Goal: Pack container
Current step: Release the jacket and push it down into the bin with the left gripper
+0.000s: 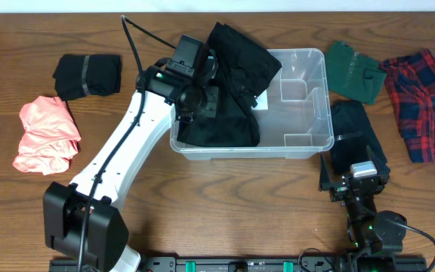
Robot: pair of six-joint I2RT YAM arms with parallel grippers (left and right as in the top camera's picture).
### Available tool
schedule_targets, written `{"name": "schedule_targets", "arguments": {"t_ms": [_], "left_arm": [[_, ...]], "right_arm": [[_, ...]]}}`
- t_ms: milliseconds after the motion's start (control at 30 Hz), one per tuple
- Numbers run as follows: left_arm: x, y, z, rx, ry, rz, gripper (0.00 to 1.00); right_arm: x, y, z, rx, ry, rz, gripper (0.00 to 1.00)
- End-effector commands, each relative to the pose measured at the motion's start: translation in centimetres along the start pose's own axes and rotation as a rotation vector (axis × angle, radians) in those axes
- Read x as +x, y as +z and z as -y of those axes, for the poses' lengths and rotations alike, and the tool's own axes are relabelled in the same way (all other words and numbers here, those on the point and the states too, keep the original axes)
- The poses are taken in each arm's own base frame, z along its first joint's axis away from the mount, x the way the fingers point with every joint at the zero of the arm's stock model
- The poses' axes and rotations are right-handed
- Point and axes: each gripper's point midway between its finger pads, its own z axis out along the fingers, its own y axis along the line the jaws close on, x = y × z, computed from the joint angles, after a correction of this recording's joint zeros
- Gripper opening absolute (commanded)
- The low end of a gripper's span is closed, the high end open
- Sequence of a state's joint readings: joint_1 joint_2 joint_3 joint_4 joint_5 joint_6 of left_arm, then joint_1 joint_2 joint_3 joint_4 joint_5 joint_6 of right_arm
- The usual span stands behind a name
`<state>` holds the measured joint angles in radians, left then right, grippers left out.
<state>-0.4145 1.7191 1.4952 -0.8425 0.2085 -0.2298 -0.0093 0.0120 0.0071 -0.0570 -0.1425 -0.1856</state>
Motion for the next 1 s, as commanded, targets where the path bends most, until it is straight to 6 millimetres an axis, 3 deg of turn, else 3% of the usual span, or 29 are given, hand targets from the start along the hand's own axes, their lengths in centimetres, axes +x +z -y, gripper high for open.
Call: {"name": "schedule_targets", "arguments": {"t_ms": [0, 167, 300, 400, 733, 967], "left_arm": [[0.0, 0.7, -0.9, -0.039, -0.127, 0.008, 0.06], [0.2, 0.9, -0.4, -0.007, -0.262, -0.005, 0.06], [0.0, 0.6, 2.8, 0.173, -0.281, -0.036, 0.06], [-0.3, 0.5, 3.7, 0.219, -0.327, -0.042, 0.06], [0.2, 1.1, 2.1, 0.135, -0.354, -0.036, 0.06], [1.8, 3.1, 0.1, 0.051, -0.366, -0.055, 0.06]], "right_arm": [[0.1, 0.0, 0.2, 0.007, -0.006, -0.001, 0.99], [0.1, 0.0, 0.2, 0.007, -0.006, -0.001, 0.99], [0.1, 0.0, 0.2, 0.007, -0.006, -0.001, 0.99], [0.1, 0.0, 0.2, 0.007, -0.006, -0.001, 0.99], [0.1, 0.0, 0.2, 0.007, -0.006, -0.001, 0.99], [0.1, 0.0, 0.2, 0.007, -0.006, -0.001, 0.99]]}}
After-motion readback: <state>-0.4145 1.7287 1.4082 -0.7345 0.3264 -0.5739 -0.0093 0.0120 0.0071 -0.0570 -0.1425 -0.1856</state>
